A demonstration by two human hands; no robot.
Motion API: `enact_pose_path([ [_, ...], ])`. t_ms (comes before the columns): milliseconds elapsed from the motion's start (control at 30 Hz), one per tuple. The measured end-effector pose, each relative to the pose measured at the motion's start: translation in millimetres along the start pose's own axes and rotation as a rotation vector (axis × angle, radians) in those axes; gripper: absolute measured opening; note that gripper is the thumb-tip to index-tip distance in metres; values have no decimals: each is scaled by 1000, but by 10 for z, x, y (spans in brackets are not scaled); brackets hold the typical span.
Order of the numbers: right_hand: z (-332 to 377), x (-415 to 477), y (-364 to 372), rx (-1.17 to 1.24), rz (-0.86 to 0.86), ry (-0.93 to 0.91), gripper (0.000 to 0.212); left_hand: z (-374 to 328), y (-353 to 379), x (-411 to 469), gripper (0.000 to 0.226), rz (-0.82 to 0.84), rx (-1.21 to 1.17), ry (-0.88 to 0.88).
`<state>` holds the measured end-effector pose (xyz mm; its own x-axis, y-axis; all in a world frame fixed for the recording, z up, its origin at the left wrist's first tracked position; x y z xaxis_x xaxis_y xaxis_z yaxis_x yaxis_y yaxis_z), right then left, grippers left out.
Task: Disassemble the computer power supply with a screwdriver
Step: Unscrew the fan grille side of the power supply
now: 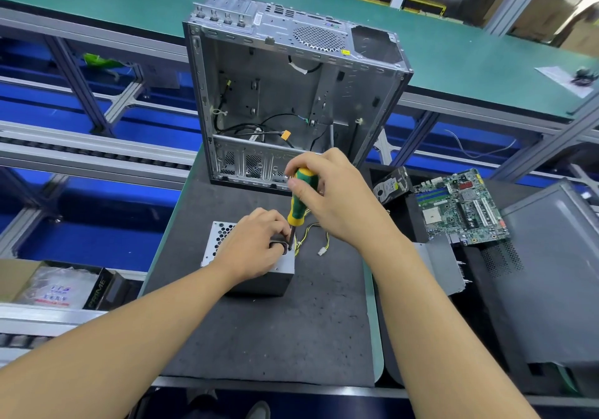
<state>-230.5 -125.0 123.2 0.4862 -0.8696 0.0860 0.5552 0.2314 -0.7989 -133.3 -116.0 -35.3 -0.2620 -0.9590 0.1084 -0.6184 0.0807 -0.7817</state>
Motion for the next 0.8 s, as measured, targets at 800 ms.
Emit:
enact_pose_path([
  [800,-26,0,6,24,0,43,38,-28,-40,-30,19,-22,-40,-21],
])
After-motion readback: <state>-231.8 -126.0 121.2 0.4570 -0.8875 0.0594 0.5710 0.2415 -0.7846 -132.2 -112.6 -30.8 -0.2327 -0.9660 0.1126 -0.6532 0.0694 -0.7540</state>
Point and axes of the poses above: each hand's wrist, its own x-axis towards the middle knuckle, its own y-axis out of the palm, z = x × y, the point moved 9 cm from there along x, towards the middle knuckle, and after that the axes turned 3 degrees about z, right-handed, at the moved point
